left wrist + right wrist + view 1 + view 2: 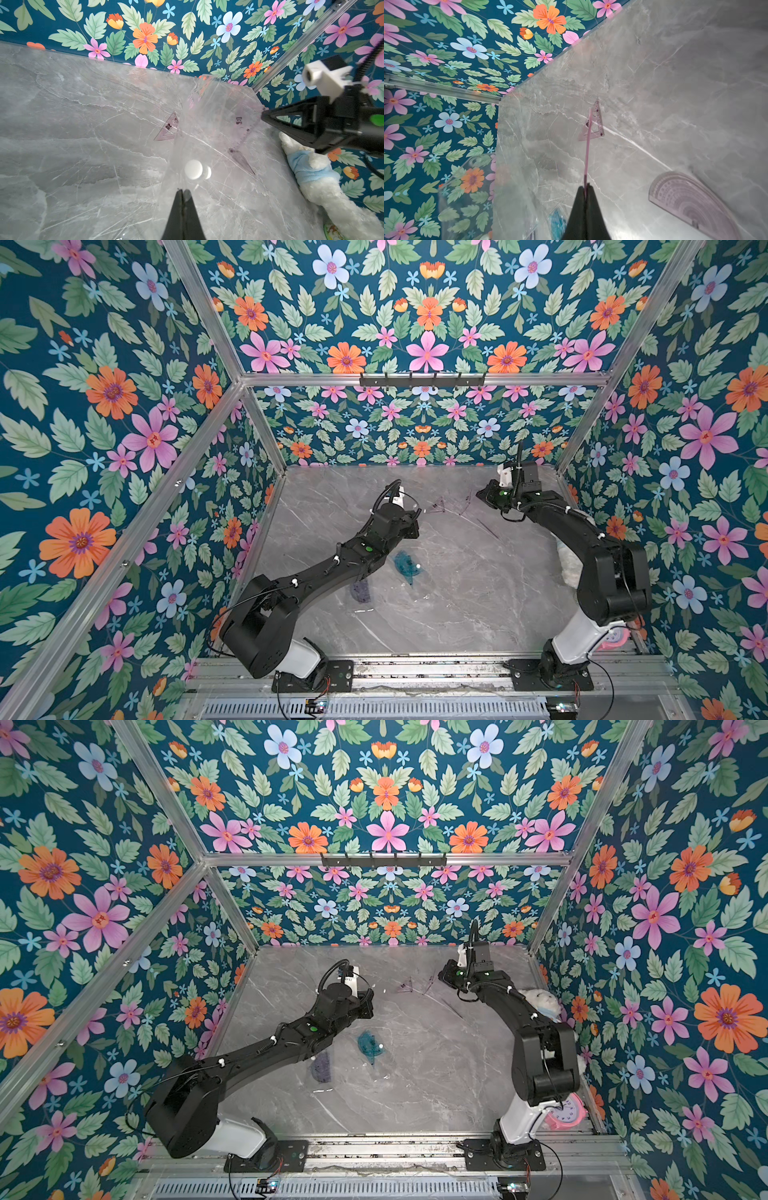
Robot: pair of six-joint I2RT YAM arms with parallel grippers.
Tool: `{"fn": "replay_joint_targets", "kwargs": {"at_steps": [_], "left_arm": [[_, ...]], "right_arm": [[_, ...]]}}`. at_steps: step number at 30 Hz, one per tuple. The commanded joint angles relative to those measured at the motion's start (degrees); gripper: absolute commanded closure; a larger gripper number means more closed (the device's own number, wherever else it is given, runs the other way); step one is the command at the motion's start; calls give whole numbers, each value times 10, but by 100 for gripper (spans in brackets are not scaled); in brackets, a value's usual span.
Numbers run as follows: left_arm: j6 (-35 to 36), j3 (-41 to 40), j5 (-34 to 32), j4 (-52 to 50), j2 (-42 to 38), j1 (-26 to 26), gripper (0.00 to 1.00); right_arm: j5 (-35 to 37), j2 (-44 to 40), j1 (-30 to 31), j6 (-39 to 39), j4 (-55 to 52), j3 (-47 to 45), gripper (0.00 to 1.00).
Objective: Open the ruler set and take out the ruler
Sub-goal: Place the ruler at the center of the board.
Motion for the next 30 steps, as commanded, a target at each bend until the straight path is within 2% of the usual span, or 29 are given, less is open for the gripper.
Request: {"fn": "replay_joint_targets", "kwargs": {"at_steps": [1,16,24,27,30], "left_arm": [[4,2,-10,0,-7,0,100],[10,13,-11,-17,0,3,100],[17,23,-12,-28,5,4,100],[14,25,-9,-28,8,3,100],[13,27,-6,-27,11,4,100]], "right_arm": [[-17,25,-2,-8,-5,27,100],[-78,218,-38,-16,-33,177,100],[-108,275,-52,4,-20,204,100],[-111,285,-52,5,-22,208,95],[-103,284,-52,0,-24,203,75]]}}
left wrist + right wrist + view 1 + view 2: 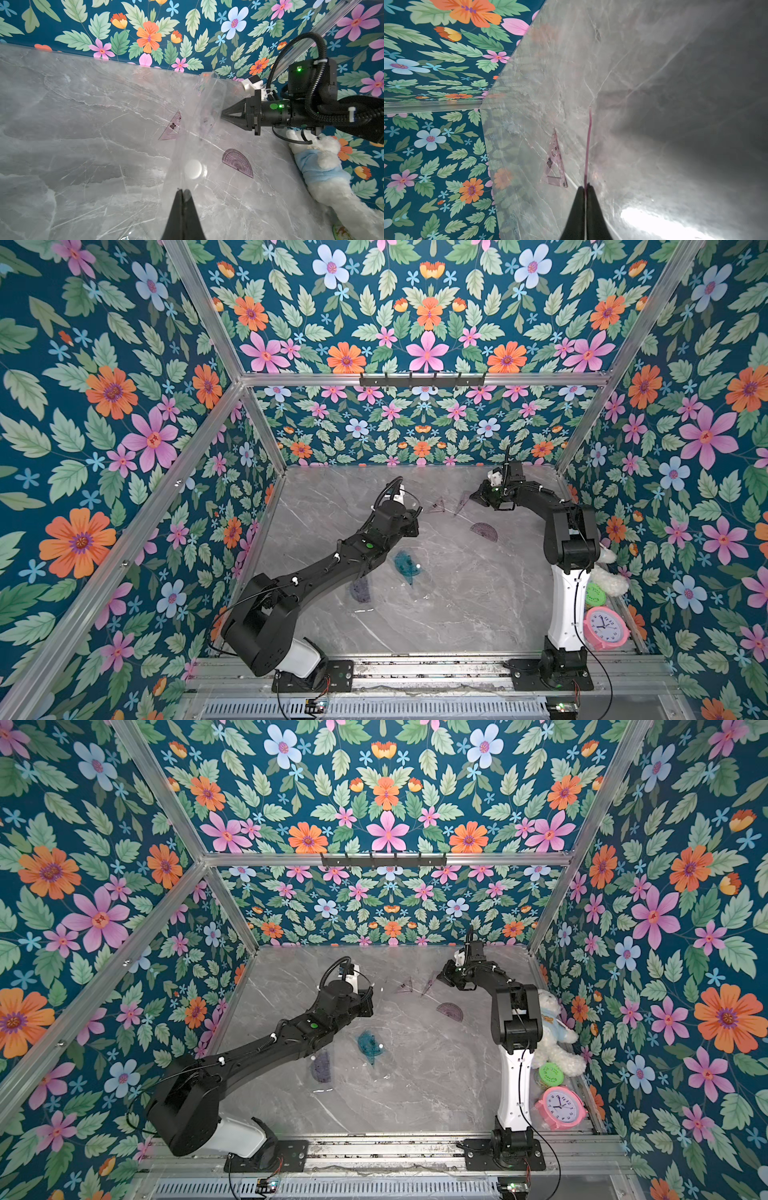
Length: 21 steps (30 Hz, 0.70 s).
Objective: Open the ruler set and take out the ruler
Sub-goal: Place the ruler at the center of the board, then adjust the ruler at the center of the board.
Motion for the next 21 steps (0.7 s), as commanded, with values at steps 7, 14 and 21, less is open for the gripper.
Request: {"fn": "replay_joint_targets", "kwargs": {"at_steps": [7,14,21], "left_arm": [[4,4,1,3,-1,1,100],[6,0,-3,5,-3,1,100],[24,-1,-16,-1,-3,1,100]], "right_arm": [[52,-46,-2,-29,-16,-44,45],[200,-114,31,-79,-135,-61,35],[374,-118,133,-12,-331,-32,35]]}}
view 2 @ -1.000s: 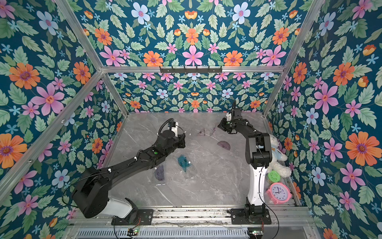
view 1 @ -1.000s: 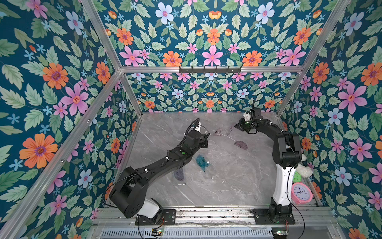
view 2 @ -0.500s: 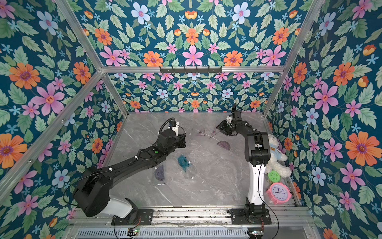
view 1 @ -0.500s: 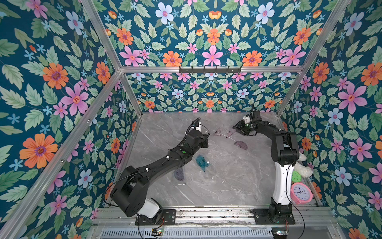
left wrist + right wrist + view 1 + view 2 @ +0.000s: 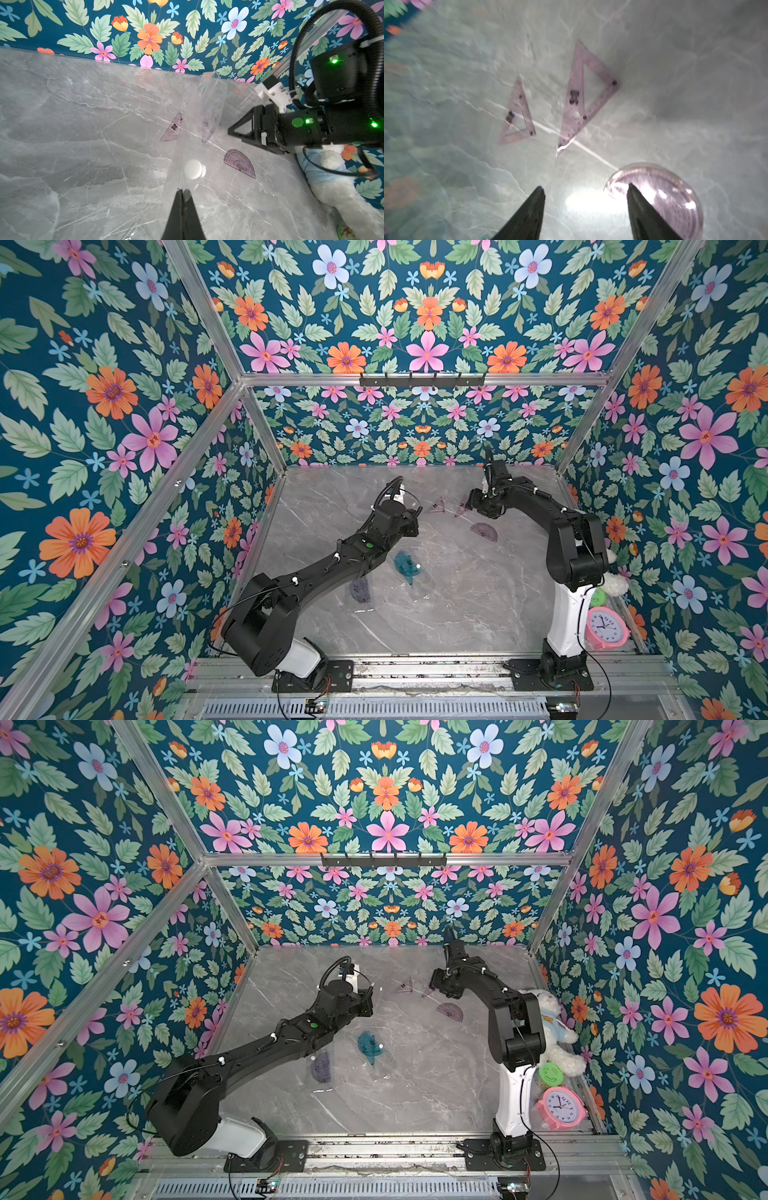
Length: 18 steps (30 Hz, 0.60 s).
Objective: Open the ruler set and take out the ruler
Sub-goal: Adjust the ruler at the center of the board.
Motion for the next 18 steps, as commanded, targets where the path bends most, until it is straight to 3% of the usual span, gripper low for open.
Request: {"fn": "replay_joint_targets", "kwargs": {"at_steps": [1,9,18], "left_arm": [[15,-1,-10,1,-2,0,100],[18,-30,0,28,-16,0,100],[28,-50,-1,38,-30,2,100]], "right_arm": [[105,10,28,71,-133,12,35],[113,52,47,233,-184,30,35],[108,81,45,285,-168,47,34]]}}
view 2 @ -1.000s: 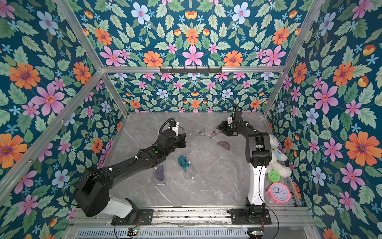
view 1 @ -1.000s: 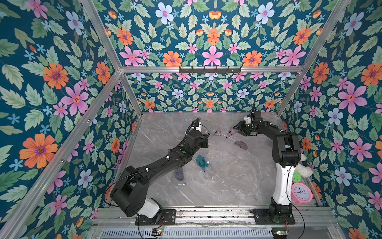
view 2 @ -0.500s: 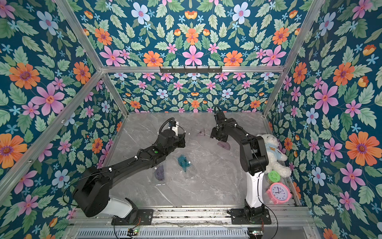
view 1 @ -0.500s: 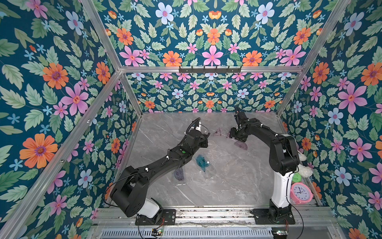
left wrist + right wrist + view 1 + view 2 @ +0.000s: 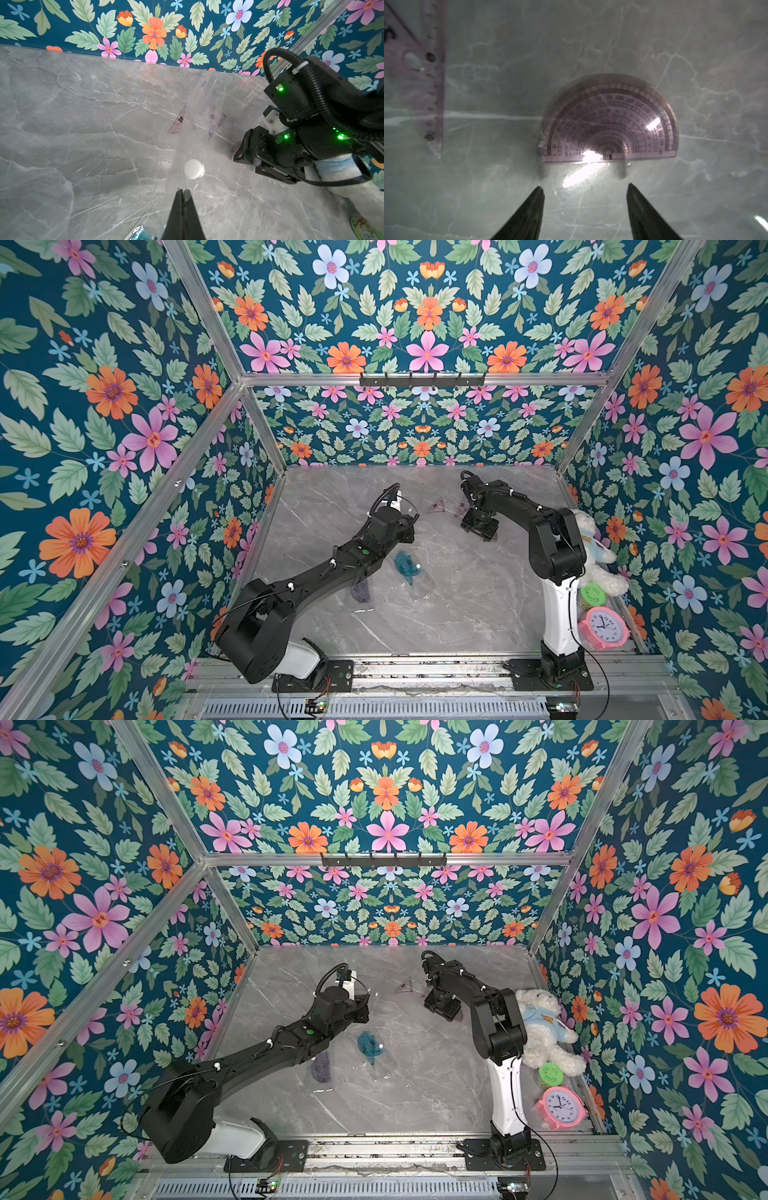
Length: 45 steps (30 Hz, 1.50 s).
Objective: Open the ruler set and take out the ruler
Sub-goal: Adjust the ruler at the center of the board.
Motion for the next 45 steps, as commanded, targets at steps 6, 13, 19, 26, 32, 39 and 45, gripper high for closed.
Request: {"fn": "replay_joint_targets", "kwargs": {"at_steps": [6,13,19,26,32,39,45], "left_arm": [[11,0,3,24,-3,5,100],[14,6,2,12,-6,9,100],[15,10,-1,1,-7,11,100],[14,19,-3,-10,-2,12,100],[16,25,-6,-17,3,12,100],[16,33,-3,-19,17,16,100],[7,50,29,-16,35,38,100]], "right_arm": [[22,25,-3,39,-2,16,34],[28,24,-38,19,45,-14,35],[23,43,-68,-26,68,3,36],[35,77,-92,-69,69,66,36],[25,113,-112,-96,56,134,36],[5,107,-114,-124,53,168,36],[-55,-6,-113,-136,119,79,34]]}}
